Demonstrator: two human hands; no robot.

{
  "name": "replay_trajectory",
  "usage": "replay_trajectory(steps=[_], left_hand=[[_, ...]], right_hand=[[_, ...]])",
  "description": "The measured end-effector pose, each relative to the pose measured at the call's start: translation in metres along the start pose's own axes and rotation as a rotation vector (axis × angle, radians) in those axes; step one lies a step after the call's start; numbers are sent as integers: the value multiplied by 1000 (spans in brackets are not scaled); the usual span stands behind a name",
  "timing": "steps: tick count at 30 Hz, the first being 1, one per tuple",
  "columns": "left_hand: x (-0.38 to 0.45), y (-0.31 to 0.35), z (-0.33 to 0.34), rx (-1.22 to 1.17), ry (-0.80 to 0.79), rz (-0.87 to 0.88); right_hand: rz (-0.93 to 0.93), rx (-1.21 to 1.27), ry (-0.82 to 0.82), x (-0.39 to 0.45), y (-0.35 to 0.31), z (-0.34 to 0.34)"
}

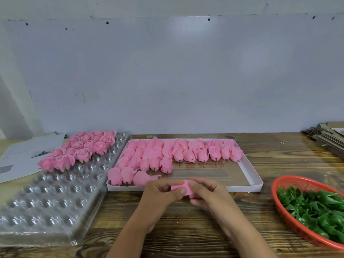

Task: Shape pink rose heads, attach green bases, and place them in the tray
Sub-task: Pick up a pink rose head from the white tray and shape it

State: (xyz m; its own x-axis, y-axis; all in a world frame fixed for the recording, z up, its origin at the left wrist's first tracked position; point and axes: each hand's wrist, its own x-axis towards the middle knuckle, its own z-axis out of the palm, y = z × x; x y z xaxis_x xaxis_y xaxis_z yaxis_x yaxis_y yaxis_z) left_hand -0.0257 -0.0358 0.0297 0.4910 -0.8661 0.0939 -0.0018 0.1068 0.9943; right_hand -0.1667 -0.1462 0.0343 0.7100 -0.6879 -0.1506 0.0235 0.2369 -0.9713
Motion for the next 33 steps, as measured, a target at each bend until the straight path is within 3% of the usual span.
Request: replay_trajectory(steps=[6, 11, 14, 18, 21, 28, 33], left_hand=[[2, -4, 3, 12, 53, -77], [2, -5, 4, -49, 38, -116], [1, -5, 2, -62, 33, -113], [0, -6, 1, -60, 42, -114], [0, -7, 0, -63, 45, -114], [1, -8, 0, -84, 60, -102], [0, -8, -1, -100, 44, -76]], right_hand=[[-53, -288, 113, -21, -15, -29], [-218, -1003, 321, -39, -64, -88], [-66, -1244, 421, -35, -87, -127], [195, -1490, 402, -16, -83, -168], [236, -1557, 365, -7, -74, -182], [333, -1591, 86, -15, -89, -182], [290, -1677, 45, -20, -83, -177]])
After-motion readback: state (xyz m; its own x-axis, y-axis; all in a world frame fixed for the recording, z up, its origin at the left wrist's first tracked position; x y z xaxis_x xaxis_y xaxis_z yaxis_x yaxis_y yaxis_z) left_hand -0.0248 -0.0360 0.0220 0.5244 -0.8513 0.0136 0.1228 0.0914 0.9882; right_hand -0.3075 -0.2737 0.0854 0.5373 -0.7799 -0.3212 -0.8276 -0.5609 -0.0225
